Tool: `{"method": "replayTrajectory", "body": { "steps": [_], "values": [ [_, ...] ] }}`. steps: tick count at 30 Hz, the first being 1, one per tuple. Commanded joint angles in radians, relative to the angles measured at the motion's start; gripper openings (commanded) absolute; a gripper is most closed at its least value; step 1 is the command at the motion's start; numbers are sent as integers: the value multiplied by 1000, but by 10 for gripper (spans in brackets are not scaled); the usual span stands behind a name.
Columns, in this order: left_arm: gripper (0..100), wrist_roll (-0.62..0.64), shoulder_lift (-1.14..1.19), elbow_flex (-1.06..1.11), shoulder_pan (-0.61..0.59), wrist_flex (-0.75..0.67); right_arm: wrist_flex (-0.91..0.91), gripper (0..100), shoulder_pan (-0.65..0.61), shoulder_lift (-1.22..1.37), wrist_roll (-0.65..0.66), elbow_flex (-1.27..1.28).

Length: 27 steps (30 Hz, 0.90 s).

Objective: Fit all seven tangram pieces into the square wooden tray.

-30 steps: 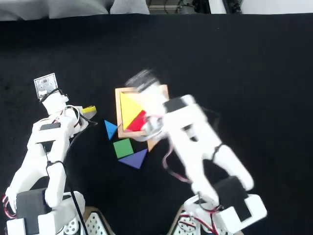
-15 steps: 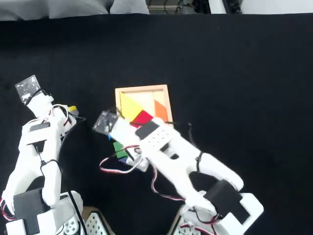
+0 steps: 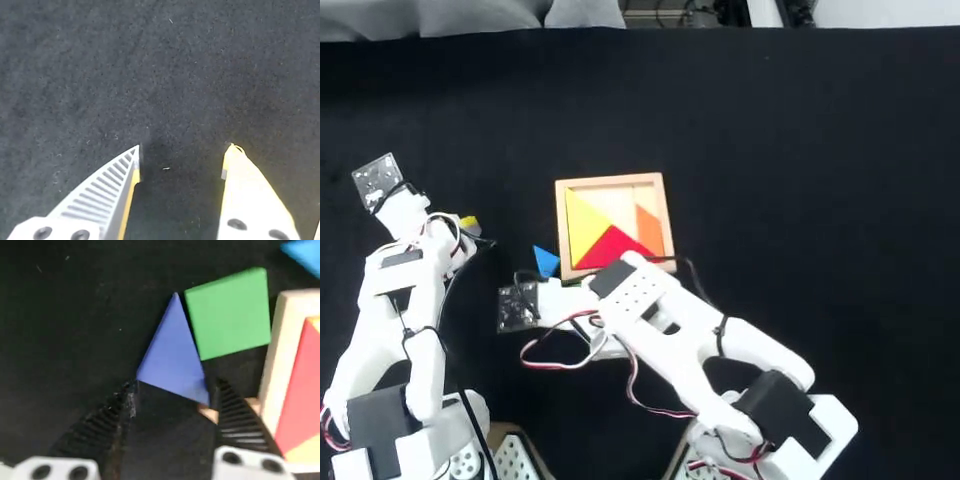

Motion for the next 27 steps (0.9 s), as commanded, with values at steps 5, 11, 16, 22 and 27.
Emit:
{"method": "replayTrajectory", "body": {
  "steps": [5, 11, 16, 22, 27],
  "values": [
    [261, 60, -9, -65, -53, 2, -104, 283, 18, -50, 57, 47],
    [261, 63, -9, -65, -56, 2, -130, 283, 17, 18, 55, 51],
    [261, 60, -8, -65, -54, 2, -51, 241, 17, 91, 55, -31],
    [262, 58, -8, -65, -44, 0, 68, 175, 15, 47, 52, -85],
    [263, 57, -8, -65, -36, 0, 60, 172, 9, 33, 51, -71]
  ]
}}
